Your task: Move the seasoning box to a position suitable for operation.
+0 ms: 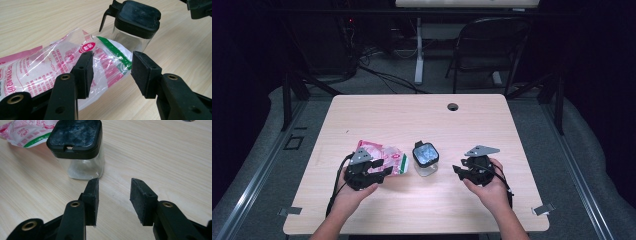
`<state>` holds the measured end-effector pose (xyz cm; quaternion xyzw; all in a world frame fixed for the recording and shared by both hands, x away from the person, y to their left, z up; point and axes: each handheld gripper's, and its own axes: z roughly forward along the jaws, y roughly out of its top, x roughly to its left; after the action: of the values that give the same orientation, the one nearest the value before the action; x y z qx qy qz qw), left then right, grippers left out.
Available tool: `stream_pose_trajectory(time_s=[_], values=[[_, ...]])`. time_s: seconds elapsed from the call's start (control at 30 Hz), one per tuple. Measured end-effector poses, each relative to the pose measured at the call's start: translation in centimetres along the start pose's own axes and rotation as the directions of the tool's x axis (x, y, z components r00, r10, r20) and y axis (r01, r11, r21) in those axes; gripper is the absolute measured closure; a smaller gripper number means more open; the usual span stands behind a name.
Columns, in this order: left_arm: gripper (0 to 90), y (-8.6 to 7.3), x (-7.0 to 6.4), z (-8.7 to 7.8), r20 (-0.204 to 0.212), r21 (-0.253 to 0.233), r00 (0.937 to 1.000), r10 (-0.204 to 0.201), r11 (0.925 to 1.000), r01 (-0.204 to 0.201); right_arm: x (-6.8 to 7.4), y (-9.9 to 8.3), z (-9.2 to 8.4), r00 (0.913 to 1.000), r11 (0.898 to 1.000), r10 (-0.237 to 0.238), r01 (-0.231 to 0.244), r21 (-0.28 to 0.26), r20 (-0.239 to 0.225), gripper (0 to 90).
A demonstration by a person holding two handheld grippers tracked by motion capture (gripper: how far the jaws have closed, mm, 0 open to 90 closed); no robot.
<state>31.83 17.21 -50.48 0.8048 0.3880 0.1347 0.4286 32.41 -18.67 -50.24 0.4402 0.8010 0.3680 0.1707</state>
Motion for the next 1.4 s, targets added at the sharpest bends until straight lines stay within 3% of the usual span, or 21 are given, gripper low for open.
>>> stream_pose_trajectory(time_s=[0.13, 0.33, 0.6, 0.7, 0.83, 1.03, 1.2, 1.3, 1.4], values=[[51.6, 0.1, -0.5, 0.1, -0.013, 0.015, 0.9998, 0.013, 0.9998, -0.013, -0.2, 0.7, 0.2, 0.9976, 0.999, 0.038, -0.038, -0.004, -0.058, 59.8], [58.3, 1.5, -0.7, 0.6, -0.037, 0.009, 0.9993, 0.005, 1.0, -0.005, -0.4, 1.6, 0.8, 0.9985, 0.999, 0.042, -0.042, -0.015, -0.034, 63.4], [70.9, 4.0, -1.0, 3.0, -0.082, 0.02, 0.9966, 0.001, 0.9998, 0.001, -0.5, 2.5, 2.6, 0.9987, 0.998, 0.047, -0.048, -0.032, -0.017, 70.5], [77.4, 4.9, -1.7, 4.6, -0.129, 0.044, 0.9915, 0.019, 0.9989, -0.013, -0.6, 3.1, 3.5, 0.9972, 0.997, 0.069, -0.07, -0.04, -0.031, 72.3], [84.1, 5.1, -1.9, 5.8, -0.147, 0.067, 0.9891, 0.009, 0.9977, 0.001, -0.4, 3.3, 4.2, 0.9976, 0.997, 0.061, -0.063, -0.051, -0.031, 73.8], [86.5, 5.3, -2.1, 7.9, -0.202, 0.097, 0.9794, 0.0, 0.995, 0.02, -0.3, 4.0, 5.6, 0.9978, 0.997, 0.056, -0.058, -0.049, -0.035, 77.6], [88.4, 5.4, -1.9, 9.0, -0.21, 0.118, 0.9777, 0.005, 0.9928, 0.02, -0.4, 4.2, 6.3, 0.9976, 0.997, 0.063, -0.065, -0.044, -0.03, 78.1], [89.0, 5.3, -1.6, 9.6, -0.187, 0.13, 0.9824, -0.012, 0.9909, 0.036, -0.6, 4.3, 6.7, 0.9963, 0.995, 0.08, -0.082, -0.049, -0.032, 78.1], [89.6, 5.2, -1.8, 9.8, -0.184, 0.123, 0.9829, -0.014, 0.9917, 0.037, -0.7, 4.2, 6.8, 0.9961, 0.996, 0.077, -0.078, -0.03, -0.042, 78.3]])
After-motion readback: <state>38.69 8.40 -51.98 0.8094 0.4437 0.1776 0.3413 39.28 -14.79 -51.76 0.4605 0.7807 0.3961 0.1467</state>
